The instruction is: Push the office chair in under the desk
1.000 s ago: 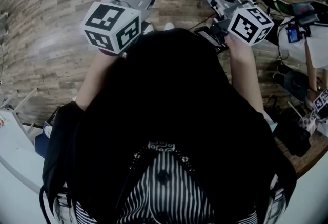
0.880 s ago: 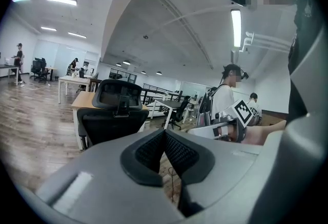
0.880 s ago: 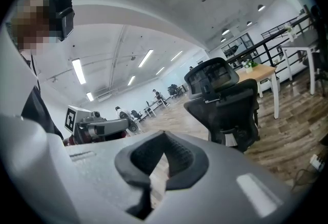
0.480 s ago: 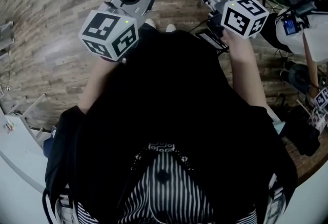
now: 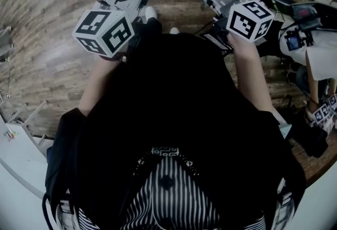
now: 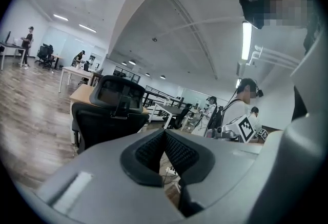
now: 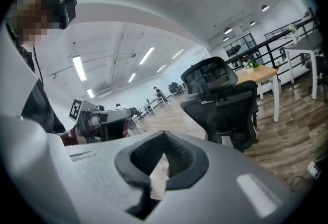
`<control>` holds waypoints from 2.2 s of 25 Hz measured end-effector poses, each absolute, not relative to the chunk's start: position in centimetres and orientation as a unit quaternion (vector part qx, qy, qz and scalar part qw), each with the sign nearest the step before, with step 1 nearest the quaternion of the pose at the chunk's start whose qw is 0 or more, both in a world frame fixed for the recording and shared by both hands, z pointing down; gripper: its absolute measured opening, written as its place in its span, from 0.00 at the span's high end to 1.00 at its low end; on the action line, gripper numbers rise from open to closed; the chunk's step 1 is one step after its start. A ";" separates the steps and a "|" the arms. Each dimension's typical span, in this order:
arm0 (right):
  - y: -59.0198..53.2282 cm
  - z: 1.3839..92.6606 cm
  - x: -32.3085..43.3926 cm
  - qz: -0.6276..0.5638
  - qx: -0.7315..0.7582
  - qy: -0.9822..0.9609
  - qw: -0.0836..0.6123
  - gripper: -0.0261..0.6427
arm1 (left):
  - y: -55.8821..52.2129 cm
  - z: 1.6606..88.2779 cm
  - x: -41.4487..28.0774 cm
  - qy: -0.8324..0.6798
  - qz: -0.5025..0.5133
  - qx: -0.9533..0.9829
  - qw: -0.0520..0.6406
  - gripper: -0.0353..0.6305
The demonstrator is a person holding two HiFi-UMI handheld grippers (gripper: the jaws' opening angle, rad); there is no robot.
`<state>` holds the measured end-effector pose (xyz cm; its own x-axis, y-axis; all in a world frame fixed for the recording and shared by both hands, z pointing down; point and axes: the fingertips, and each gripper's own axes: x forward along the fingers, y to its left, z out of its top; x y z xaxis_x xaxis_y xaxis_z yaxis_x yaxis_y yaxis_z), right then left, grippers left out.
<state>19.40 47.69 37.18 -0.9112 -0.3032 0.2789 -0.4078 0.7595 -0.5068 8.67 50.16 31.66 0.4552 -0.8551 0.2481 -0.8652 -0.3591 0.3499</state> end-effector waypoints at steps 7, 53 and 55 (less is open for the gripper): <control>43.0 35.6 15.6 0.277 0.189 -0.937 0.094 0.96 | 45.6 31.1 7.3 -0.482 0.024 0.849 0.215 0.95; 26.9 34.8 2.3 0.275 0.291 -0.913 0.080 0.96 | 29.1 32.7 -7.2 -0.421 0.039 0.885 0.195 0.95; 26.2 35.0 2.4 0.277 0.289 -0.913 0.080 0.96 | 28.4 32.9 -7.2 -0.425 0.040 0.883 0.196 0.95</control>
<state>2.40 26.18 35.00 -0.8202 -0.4838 0.3052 -0.5719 0.6796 -0.4594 -7.23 28.45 32.94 0.6350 -0.7350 0.2379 -0.7666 -0.5616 0.3112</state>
